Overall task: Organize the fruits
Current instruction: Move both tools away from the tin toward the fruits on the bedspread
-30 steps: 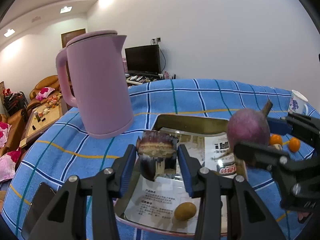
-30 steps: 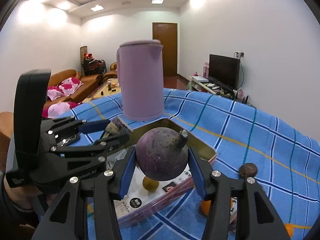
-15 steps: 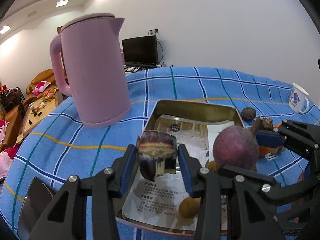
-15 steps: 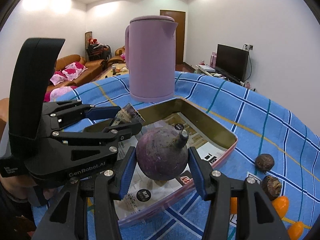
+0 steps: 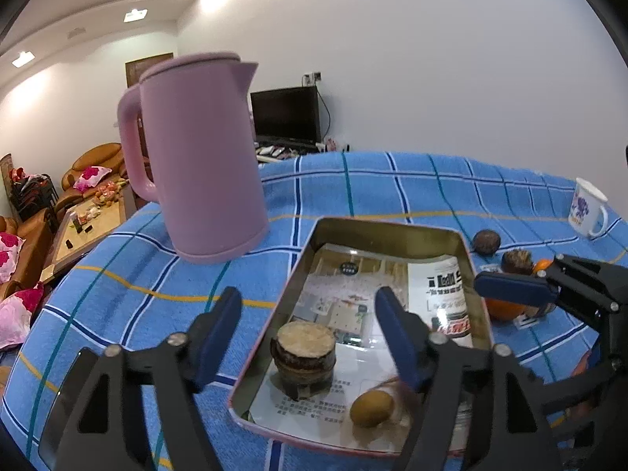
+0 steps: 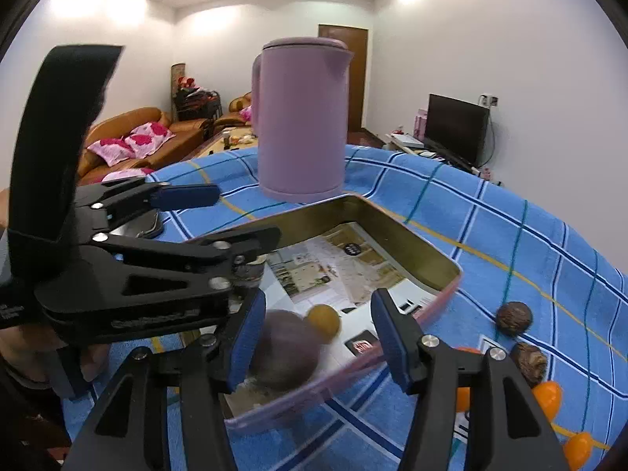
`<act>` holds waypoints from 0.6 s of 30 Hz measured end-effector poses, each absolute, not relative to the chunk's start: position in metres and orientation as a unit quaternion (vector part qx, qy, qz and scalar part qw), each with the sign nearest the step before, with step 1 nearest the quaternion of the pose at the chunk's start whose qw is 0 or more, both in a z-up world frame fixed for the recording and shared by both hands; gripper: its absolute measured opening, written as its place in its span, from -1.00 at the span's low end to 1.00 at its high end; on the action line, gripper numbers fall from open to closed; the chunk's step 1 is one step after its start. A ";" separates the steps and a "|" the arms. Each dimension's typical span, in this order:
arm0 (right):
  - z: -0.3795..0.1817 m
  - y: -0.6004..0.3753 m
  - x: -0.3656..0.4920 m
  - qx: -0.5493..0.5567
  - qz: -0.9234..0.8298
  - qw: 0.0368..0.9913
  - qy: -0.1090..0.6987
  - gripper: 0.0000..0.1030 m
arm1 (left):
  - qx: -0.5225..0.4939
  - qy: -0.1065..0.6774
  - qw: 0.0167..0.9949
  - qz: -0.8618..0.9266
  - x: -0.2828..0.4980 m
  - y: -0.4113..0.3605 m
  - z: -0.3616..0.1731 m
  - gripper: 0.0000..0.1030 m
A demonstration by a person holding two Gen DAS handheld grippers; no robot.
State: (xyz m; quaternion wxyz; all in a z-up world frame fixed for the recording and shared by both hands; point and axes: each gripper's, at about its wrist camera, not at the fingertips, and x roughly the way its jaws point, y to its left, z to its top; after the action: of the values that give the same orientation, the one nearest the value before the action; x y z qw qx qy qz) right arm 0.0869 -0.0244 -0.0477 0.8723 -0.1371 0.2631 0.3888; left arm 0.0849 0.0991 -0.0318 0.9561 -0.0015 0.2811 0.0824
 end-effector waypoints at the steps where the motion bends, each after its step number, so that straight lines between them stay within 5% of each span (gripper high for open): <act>1: -0.047 -0.027 0.087 -0.136 0.386 0.874 0.263 0.13 | -0.002 0.279 0.957 0.085 0.083 0.099 -0.030 0.50; 18: -0.029 -0.167 0.098 -0.073 0.245 0.931 0.263 0.13 | 0.018 0.265 0.964 0.015 0.089 0.016 -0.014 0.50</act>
State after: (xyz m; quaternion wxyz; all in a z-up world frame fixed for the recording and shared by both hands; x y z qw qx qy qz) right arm 0.0978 -0.1667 -0.0288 0.9305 -0.0729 0.2627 0.2445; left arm 0.0893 0.0165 -0.0143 0.9641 0.0176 0.2646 0.0150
